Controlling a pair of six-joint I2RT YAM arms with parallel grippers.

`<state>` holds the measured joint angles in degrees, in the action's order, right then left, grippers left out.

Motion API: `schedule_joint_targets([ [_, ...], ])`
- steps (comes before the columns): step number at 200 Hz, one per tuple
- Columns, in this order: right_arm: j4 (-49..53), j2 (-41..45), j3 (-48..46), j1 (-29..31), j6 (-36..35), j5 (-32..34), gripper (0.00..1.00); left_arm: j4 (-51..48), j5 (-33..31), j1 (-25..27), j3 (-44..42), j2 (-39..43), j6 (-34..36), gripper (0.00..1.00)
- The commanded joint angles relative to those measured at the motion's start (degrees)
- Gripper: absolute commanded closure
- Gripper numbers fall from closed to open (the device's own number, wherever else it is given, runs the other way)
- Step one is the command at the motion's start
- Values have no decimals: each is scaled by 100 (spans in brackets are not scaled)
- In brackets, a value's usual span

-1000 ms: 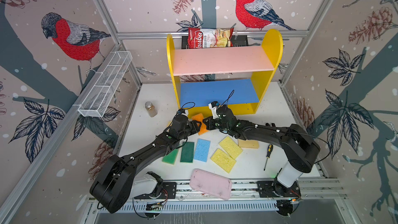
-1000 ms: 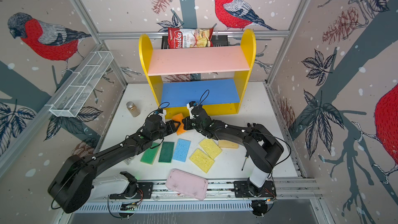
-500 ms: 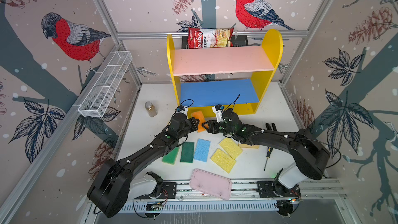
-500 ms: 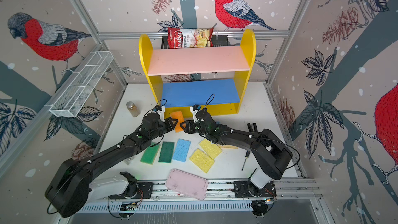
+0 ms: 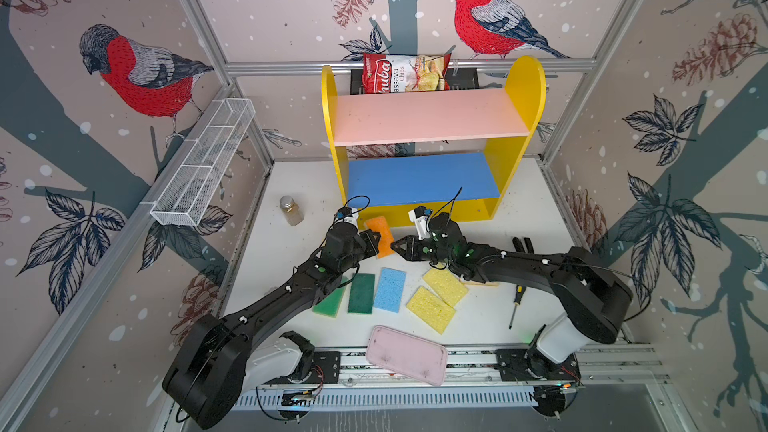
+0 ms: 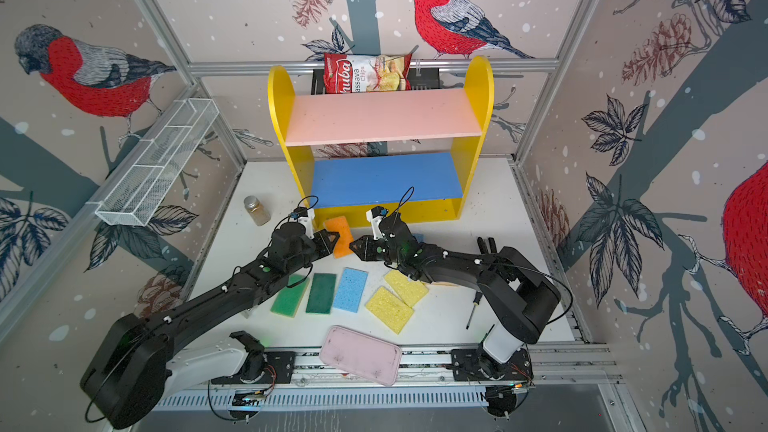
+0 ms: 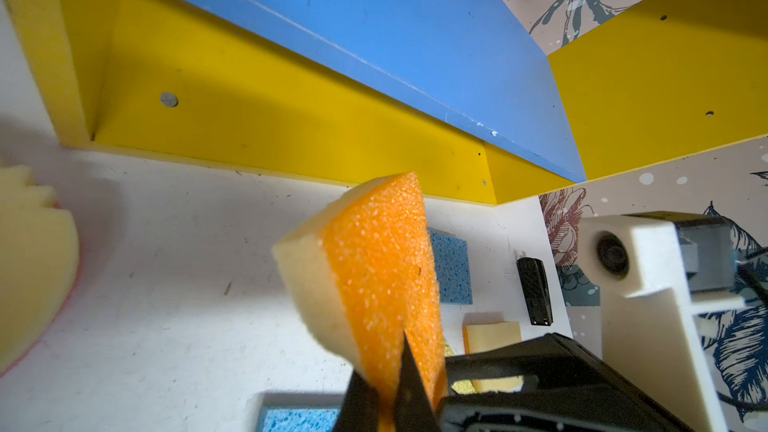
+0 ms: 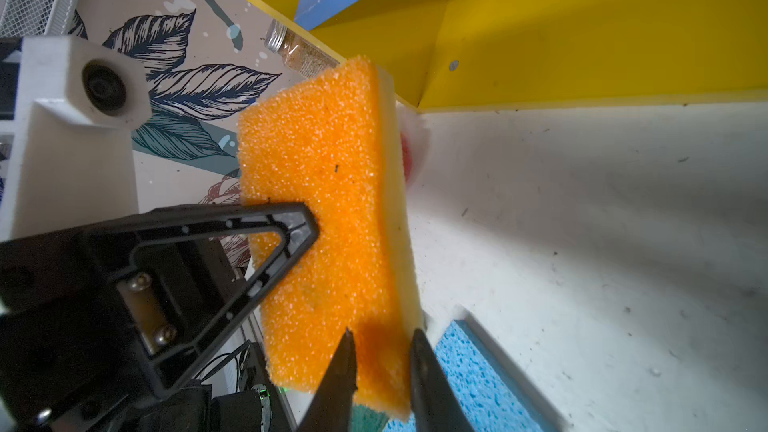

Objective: Place and organize the cleaning sponges onto the shelf
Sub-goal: 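Grasp the orange sponge with the right gripper and lift it upright, then set the orange sponge under the blue shelf while the left arm draws back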

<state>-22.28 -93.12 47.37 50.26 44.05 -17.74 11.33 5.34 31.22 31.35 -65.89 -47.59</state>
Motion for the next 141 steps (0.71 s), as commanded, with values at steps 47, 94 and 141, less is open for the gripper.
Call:
schedule_joint_targets([
  [47, -334, -31, 114, 10, 91, -84, 99, 269, 107, -33, -15, 13, -14, 92],
  [94, 167, -142, 287, 2, -185, 587, 100, -347, -373, -97, 42, 377, -9, 31],
  [141, 331, -830, 737, 17, -267, 1429, 100, -1817, -1945, -98, 174, 1648, 184, 24],
])
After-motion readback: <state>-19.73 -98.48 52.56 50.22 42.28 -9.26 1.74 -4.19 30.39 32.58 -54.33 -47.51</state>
